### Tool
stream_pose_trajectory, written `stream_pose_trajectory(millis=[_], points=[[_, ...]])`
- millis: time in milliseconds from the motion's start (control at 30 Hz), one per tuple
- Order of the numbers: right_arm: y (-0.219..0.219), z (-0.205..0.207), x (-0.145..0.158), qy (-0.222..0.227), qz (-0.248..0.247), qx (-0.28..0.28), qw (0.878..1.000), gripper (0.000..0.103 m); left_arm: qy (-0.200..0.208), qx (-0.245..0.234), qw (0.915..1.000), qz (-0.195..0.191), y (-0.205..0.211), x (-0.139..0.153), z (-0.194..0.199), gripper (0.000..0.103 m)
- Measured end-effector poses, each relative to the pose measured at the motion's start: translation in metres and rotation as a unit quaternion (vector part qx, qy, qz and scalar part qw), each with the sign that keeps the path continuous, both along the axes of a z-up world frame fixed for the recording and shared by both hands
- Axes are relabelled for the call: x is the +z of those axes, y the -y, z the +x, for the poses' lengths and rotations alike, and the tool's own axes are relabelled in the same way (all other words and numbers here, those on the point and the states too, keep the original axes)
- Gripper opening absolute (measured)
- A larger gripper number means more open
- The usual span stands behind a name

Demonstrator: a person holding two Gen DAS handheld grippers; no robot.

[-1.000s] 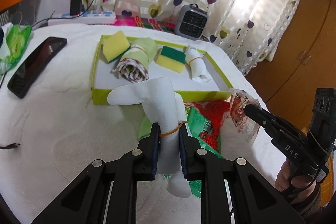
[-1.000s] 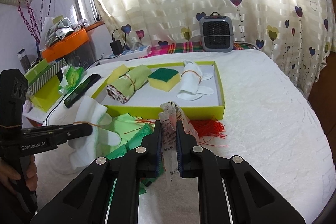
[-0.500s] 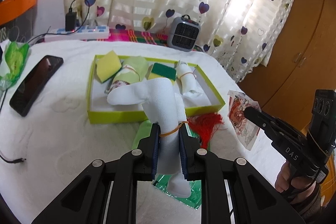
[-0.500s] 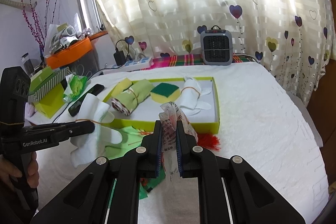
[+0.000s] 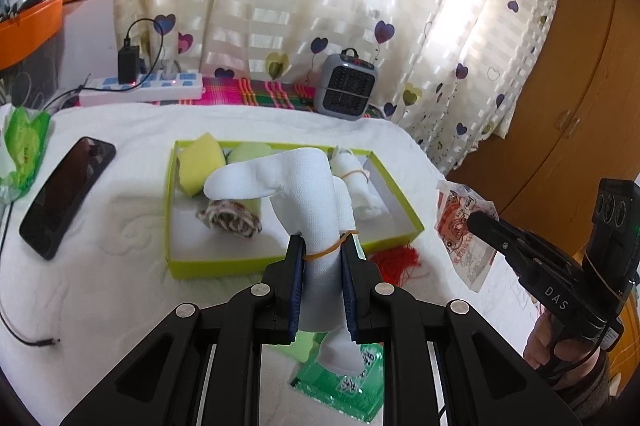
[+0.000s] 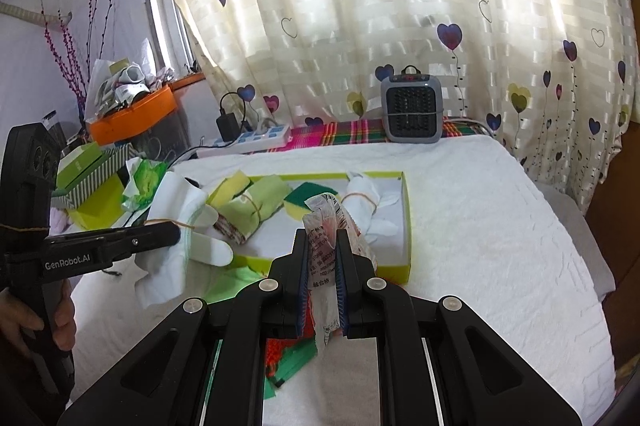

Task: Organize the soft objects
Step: 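Carry the sock bundle and the plastic bag over the tray with both tools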

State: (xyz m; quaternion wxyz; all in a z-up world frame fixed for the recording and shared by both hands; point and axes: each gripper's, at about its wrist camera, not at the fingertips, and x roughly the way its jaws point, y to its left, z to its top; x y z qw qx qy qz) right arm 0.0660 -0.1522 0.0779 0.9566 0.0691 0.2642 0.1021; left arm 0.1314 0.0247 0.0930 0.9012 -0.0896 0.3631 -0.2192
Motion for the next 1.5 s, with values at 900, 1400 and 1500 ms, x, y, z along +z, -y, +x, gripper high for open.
stream_pose_trajectory(millis=[900, 1400, 1500], points=[[0.026, 0.094, -0.009, -0.036, -0.010, -0.021, 0.999, 0.012, -0.025, 0.003, 0.9994, 0.022, 0.026, -0.008, 0.100, 0.016], [0.020, 0.134, -0.036, -0.061, -0.058, -0.024, 0.996, 0.012, -0.049, 0.011, 0.9968, 0.062, 0.039, -0.038, 0.140, 0.016], [0.018, 0.139, -0.040, -0.064, -0.066, -0.020, 0.996, 0.012, -0.055, 0.013, 0.9960, 0.068, 0.039, -0.043, 0.146, 0.016]])
